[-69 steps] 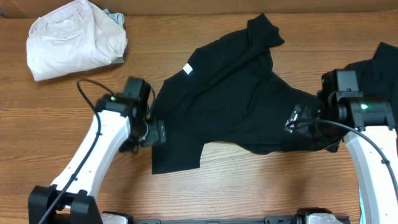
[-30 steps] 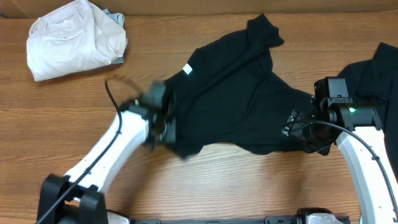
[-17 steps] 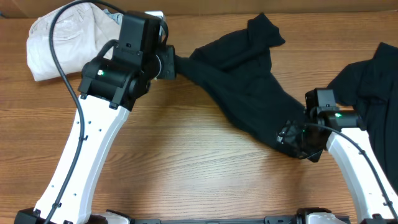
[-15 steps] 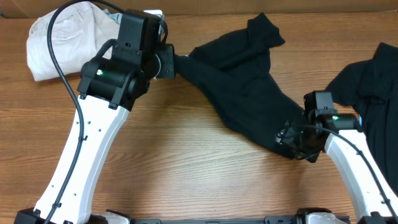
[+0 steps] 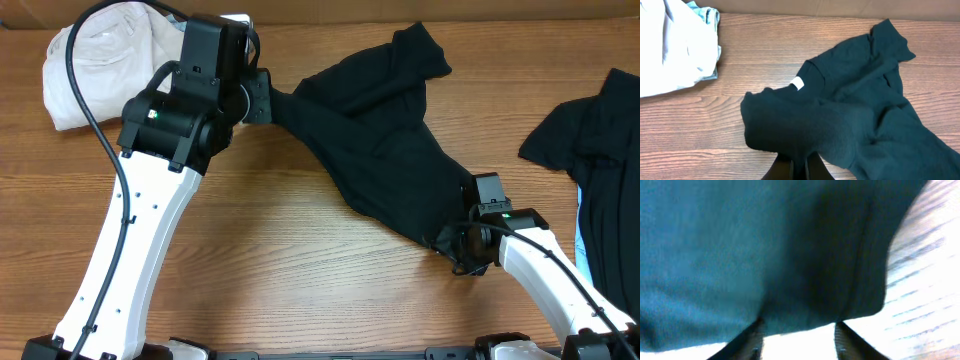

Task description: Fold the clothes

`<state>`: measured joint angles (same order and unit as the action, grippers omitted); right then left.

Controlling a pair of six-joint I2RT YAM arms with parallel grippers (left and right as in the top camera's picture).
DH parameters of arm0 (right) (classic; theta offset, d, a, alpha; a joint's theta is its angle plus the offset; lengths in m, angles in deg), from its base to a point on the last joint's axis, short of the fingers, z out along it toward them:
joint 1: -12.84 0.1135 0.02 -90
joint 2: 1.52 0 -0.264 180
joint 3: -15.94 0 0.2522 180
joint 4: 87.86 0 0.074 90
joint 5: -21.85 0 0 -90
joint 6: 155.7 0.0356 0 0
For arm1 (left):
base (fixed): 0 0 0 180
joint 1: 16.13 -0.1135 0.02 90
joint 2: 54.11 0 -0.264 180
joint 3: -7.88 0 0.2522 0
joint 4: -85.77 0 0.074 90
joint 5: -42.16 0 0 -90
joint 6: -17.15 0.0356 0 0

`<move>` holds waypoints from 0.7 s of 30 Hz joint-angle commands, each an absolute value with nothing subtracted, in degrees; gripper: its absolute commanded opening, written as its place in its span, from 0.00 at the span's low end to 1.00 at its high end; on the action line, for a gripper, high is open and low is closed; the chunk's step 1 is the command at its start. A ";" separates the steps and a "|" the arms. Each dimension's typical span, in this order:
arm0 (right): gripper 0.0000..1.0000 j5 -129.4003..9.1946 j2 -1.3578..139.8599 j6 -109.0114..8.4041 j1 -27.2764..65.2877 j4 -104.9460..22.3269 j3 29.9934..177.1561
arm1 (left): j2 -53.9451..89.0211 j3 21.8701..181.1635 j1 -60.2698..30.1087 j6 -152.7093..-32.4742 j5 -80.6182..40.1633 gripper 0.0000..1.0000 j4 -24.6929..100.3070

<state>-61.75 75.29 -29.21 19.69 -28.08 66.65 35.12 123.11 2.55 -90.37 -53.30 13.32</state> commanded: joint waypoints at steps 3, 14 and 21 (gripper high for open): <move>0.18 -66.63 75.36 -25.12 19.91 -29.69 66.45 | 34.68 124.36 1.26 -89.11 -54.46 0.04 13.75; 0.04 -67.28 75.16 -28.75 19.91 -15.16 80.77 | 33.09 131.59 -2.13 -89.04 -54.26 0.04 12.35; 0.04 -67.02 71.32 -31.70 19.91 3.44 96.74 | 33.07 136.29 -2.09 -89.06 -54.21 0.04 8.25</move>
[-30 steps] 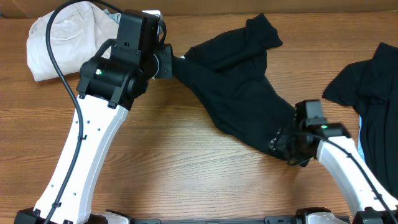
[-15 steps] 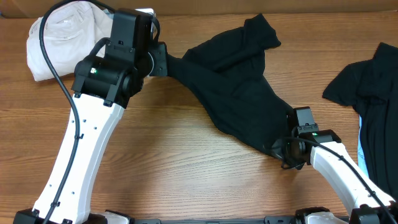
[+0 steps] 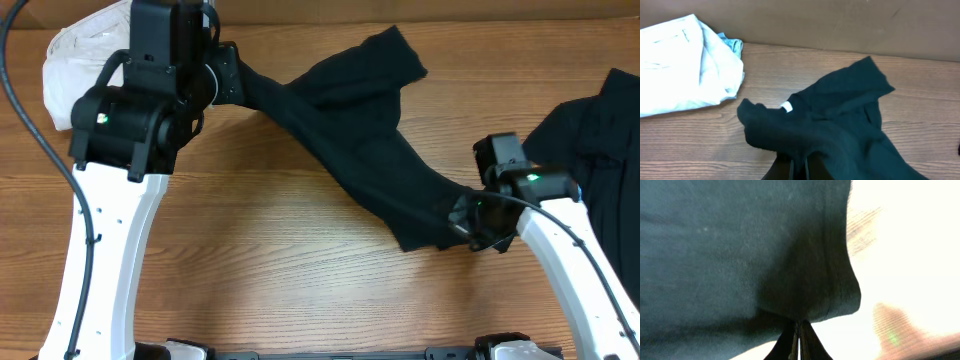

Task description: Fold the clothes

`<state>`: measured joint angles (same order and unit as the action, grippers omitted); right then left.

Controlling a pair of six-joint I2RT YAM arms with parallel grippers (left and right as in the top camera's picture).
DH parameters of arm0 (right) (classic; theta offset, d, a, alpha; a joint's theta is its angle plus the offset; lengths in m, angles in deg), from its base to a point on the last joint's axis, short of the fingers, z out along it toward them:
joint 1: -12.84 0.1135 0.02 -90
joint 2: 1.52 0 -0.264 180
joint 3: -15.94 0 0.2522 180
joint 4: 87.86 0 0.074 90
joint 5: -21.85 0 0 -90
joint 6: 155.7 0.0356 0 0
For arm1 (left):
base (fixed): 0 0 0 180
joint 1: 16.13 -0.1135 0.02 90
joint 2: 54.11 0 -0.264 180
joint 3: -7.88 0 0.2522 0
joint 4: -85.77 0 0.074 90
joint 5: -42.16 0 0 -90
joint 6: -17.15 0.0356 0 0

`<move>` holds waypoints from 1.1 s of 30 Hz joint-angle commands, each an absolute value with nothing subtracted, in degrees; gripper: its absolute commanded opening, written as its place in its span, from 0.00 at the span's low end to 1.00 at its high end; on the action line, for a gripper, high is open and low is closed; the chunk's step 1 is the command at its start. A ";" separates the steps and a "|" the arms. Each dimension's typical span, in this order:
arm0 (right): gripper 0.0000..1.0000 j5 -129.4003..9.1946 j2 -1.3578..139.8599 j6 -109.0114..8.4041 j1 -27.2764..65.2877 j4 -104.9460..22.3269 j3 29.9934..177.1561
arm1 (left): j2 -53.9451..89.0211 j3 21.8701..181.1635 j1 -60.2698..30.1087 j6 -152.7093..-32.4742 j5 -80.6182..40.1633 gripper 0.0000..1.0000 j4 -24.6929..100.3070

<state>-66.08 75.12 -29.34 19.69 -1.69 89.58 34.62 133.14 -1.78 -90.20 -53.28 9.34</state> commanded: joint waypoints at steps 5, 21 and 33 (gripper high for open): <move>0.04 -66.93 65.46 -32.75 19.91 16.51 106.69 | 32.56 138.98 -1.98 -89.13 -53.73 0.04 4.66; 0.04 -68.59 74.38 -34.74 19.89 7.68 105.44 | 39.97 137.89 -1.74 -89.17 -51.20 0.04 -0.72; 0.28 -67.33 102.92 -42.17 19.50 -11.00 105.53 | 54.38 137.89 -1.74 -89.17 -51.24 0.05 1.19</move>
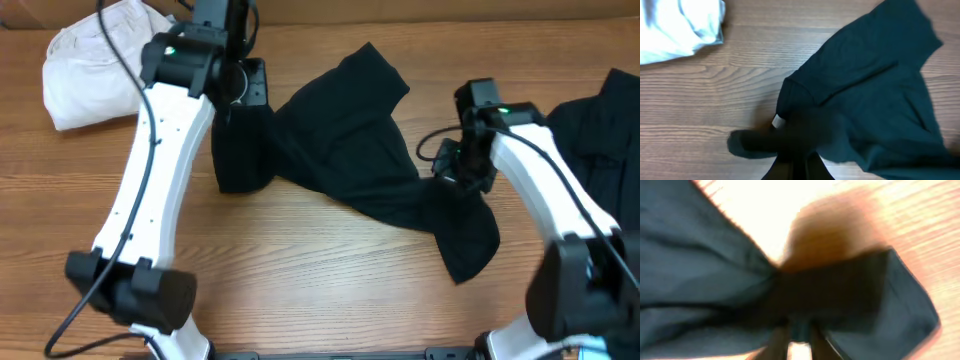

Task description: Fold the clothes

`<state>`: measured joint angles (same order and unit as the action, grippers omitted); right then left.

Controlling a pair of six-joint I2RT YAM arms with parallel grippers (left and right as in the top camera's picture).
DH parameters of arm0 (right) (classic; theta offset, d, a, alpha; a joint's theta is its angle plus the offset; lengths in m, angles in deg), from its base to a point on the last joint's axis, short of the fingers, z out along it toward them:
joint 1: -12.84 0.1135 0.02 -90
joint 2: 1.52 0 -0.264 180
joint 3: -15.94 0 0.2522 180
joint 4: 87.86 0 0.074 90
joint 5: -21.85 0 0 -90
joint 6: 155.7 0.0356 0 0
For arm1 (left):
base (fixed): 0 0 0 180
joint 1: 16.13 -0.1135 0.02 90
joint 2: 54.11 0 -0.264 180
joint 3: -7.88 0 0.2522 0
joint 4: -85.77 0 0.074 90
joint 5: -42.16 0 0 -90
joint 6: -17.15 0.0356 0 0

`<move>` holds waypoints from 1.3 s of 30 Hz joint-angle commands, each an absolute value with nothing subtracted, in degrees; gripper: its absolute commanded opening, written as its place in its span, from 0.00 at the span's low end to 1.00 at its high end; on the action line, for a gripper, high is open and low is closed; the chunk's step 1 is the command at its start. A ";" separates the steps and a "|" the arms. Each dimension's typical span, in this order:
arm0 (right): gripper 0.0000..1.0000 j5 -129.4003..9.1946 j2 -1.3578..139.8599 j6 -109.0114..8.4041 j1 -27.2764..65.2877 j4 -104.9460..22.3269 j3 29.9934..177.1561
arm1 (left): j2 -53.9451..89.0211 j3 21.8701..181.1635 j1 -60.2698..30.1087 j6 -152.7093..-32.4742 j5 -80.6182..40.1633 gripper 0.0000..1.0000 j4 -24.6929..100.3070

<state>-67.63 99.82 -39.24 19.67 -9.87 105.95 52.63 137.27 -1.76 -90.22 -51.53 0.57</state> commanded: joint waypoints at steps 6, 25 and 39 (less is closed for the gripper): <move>0.64 -62.43 102.88 -44.53 19.04 -8.73 105.97 | 56.48 137.89 -1.76 -89.17 -51.29 0.04 2.21; 0.64 -59.04 101.81 -43.03 20.61 -13.87 92.07 | 56.61 137.89 -1.98 -89.11 -52.01 0.04 2.26; 0.56 -59.04 99.75 -44.71 21.84 -11.46 98.82 | 57.18 137.89 -1.98 -89.15 -52.53 0.04 1.73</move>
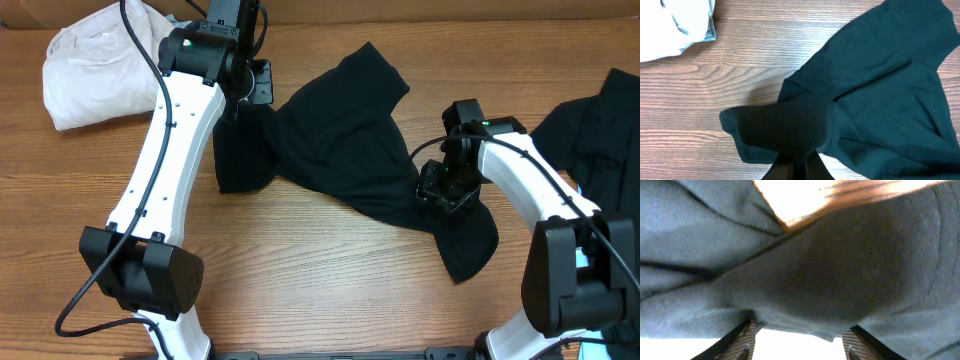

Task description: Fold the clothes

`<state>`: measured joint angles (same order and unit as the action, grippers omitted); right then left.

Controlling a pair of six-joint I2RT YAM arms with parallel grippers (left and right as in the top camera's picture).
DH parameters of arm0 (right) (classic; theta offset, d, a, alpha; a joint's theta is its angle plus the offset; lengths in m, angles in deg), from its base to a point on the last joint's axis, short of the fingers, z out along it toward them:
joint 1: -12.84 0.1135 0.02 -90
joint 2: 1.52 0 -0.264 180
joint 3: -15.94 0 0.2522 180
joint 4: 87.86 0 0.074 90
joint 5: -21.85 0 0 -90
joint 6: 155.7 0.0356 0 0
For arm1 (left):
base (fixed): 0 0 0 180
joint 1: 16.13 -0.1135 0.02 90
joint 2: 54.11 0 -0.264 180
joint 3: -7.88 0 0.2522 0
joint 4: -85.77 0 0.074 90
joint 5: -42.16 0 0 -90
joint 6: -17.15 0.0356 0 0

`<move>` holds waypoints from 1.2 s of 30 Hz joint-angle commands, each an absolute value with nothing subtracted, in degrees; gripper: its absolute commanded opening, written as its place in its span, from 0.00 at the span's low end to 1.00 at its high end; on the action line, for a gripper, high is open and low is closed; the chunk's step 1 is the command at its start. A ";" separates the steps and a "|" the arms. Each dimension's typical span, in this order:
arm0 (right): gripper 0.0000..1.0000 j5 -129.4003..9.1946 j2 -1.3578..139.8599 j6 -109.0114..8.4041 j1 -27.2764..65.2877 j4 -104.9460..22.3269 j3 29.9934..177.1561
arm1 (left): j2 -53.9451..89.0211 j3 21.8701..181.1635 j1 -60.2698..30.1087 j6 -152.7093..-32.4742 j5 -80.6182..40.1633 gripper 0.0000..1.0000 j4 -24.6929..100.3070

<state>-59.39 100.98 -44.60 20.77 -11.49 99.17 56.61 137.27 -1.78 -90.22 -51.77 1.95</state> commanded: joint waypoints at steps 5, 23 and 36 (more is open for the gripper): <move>0.53 -63.33 99.77 -40.88 22.86 -12.80 94.01 | 57.18 137.89 -1.98 -89.15 -52.55 0.04 0.46; 0.42 -64.27 99.73 -40.27 22.80 -21.08 90.60 | 57.18 137.89 -1.98 -89.13 -52.79 0.04 0.51; 0.38 -64.75 98.55 -40.62 22.86 -19.05 94.91 | 57.18 137.89 -1.98 -89.13 -52.75 0.04 0.60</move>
